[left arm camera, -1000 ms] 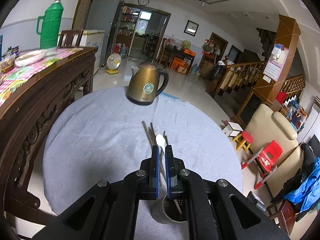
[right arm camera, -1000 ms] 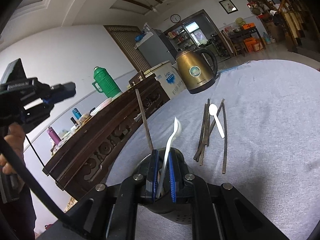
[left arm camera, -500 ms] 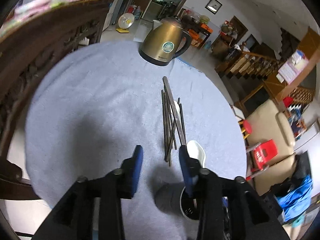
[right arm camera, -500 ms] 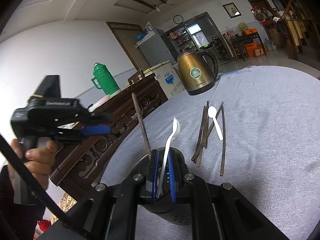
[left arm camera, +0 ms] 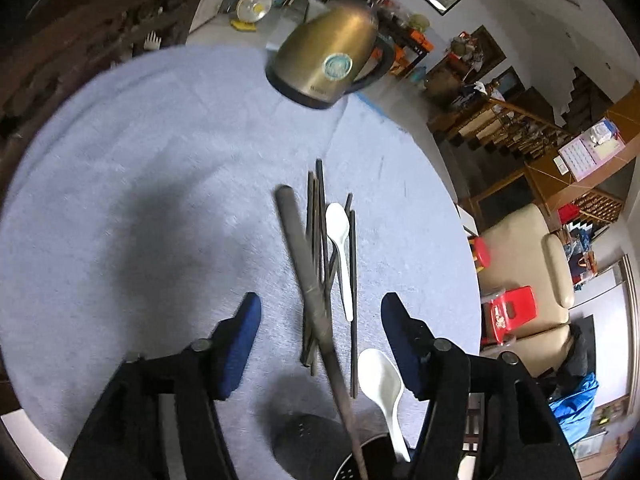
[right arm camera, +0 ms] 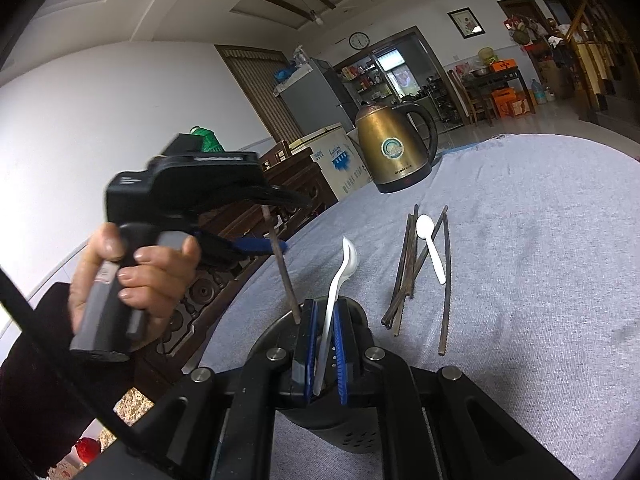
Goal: Organize utensils
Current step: 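Release the white spoon into the cup with the right tool while the left tool holds chopsticks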
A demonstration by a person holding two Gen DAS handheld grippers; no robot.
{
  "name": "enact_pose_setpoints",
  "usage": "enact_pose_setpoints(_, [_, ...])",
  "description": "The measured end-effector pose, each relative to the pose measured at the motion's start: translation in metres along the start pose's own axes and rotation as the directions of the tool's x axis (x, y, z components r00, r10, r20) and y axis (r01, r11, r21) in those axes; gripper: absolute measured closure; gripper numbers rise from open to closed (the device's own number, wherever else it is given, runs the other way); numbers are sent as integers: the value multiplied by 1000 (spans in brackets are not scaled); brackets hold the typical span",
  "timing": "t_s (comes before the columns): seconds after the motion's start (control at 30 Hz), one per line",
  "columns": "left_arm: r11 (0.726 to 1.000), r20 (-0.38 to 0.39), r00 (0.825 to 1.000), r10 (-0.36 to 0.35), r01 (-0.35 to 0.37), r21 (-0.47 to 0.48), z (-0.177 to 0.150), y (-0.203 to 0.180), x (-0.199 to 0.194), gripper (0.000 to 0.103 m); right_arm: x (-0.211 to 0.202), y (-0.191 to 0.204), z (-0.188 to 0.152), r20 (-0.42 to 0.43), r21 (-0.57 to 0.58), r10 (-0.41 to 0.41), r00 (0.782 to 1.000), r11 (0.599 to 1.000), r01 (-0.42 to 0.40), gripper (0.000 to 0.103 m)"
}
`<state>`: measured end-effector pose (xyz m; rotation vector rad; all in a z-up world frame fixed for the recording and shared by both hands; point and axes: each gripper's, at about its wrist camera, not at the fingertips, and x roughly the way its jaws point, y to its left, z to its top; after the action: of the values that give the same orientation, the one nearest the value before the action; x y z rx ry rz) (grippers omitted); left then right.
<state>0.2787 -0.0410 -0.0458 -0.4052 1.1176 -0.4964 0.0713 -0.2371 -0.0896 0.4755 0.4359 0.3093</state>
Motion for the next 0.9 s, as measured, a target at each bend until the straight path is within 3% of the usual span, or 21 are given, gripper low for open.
enact_pose_setpoints(0.07, [1000, -15, 1000, -19, 19, 13, -3, -3, 5, 92, -1, 0, 0, 0, 1, 2, 1000, 1000, -2, 94])
enact_pose_setpoints(0.1, [1000, -16, 1000, -19, 19, 18, -4, -5, 5, 96, -1, 0, 0, 0, 1, 2, 1000, 1000, -2, 94])
enact_pose_setpoints(0.4, [982, 148, 989, 29, -56, 179, -27, -32, -43, 96, -3, -2, 2, -10, 17, 8, 1000, 1000, -8, 96])
enact_pose_setpoints(0.63, [937, 263, 963, 53, -139, 321, -51, -57, -66, 96, -24, 1, 12, 11, 24, 27, 1000, 999, -28, 96])
enact_pose_setpoints(0.9, [898, 338, 940, 38, -180, 400, -80, -69, -79, 96, -61, 4, 16, 44, 53, 48, 998, 997, -51, 96])
